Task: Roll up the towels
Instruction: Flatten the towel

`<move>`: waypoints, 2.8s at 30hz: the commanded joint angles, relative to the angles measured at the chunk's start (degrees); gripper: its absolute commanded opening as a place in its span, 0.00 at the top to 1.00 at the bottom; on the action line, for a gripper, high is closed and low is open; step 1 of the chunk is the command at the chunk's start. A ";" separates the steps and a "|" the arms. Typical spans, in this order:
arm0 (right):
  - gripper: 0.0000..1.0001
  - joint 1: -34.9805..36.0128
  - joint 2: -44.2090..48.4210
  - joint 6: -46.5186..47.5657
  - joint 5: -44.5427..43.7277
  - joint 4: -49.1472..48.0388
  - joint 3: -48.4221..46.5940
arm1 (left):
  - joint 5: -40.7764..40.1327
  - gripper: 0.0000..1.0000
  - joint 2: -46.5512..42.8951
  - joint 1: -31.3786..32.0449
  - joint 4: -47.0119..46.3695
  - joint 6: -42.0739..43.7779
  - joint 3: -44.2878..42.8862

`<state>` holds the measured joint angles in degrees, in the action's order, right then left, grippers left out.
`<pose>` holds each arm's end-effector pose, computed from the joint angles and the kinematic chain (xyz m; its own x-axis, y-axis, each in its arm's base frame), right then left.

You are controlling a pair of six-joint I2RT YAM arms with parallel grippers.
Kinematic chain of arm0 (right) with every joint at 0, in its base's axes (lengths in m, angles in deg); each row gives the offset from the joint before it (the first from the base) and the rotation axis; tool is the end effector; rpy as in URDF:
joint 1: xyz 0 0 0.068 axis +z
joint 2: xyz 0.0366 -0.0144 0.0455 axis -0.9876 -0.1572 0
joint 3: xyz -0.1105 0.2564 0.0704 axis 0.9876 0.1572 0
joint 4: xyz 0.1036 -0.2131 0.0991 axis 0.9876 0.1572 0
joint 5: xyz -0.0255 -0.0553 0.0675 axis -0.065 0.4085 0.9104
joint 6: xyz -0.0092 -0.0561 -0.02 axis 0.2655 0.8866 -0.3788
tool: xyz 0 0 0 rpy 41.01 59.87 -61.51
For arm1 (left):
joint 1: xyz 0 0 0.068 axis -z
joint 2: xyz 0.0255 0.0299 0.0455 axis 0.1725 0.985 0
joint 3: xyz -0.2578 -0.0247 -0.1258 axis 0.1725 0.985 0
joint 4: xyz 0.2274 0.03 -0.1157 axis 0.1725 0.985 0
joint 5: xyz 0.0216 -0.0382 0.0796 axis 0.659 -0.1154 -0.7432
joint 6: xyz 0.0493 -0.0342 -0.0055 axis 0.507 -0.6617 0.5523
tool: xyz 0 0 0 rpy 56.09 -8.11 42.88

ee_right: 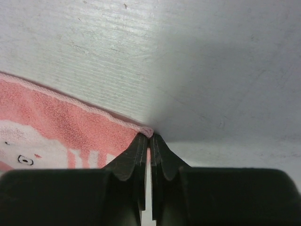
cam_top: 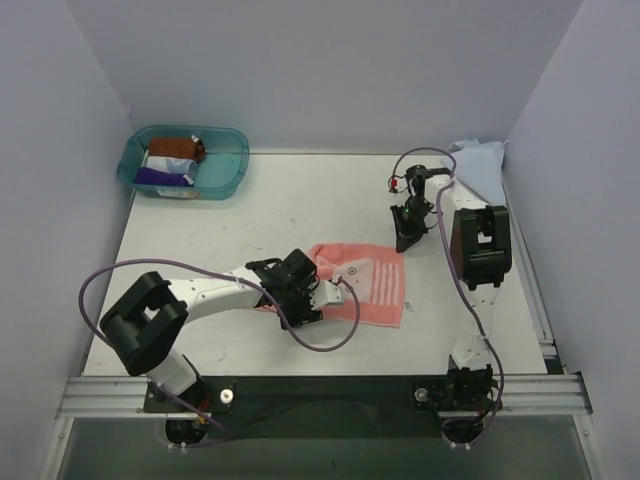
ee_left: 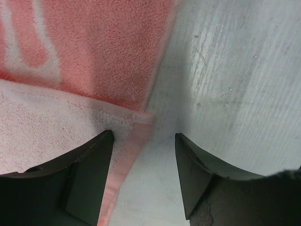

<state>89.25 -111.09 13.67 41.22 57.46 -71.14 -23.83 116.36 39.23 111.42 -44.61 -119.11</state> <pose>0.4479 0.0789 0.1596 -0.9324 -0.1890 -0.3081 -0.2767 0.9217 0.2717 0.1826 -0.2239 0.1798 -0.1553 0.8903 -0.4282 0.9810 0.1900 0.0392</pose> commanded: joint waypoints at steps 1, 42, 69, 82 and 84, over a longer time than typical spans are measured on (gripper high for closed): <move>1.00 0.32 0.68 0.71 -0.49 1.86 2.14 | -4.01 0.34 1.87 1.89 -4.14 1.68 -1.20; 1.00 -7.15 11.41 8.44 -2.86 2.74 7.68 | 22.17 0.82 -7.10 -21.74 7.63 -5.88 -4.10; 1.00 -2.85 12.38 8.53 -0.58 3.80 12.07 | 15.24 0.49 -6.48 -6.92 2.27 -4.48 -0.68; 1.00 -2.93 12.29 8.44 -0.75 4.24 12.08 | 3.01 0.50 0.11 -3.20 -0.72 -4.30 0.73; 1.00 -2.93 12.11 8.36 -0.67 4.23 11.99 | 2.75 0.50 0.81 -2.76 -1.34 -4.39 1.08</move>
<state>86.30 -101.86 22.13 40.52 58.25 -59.23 -19.31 116.27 35.76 112.69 -49.68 -118.37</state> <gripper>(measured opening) 0.043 0.498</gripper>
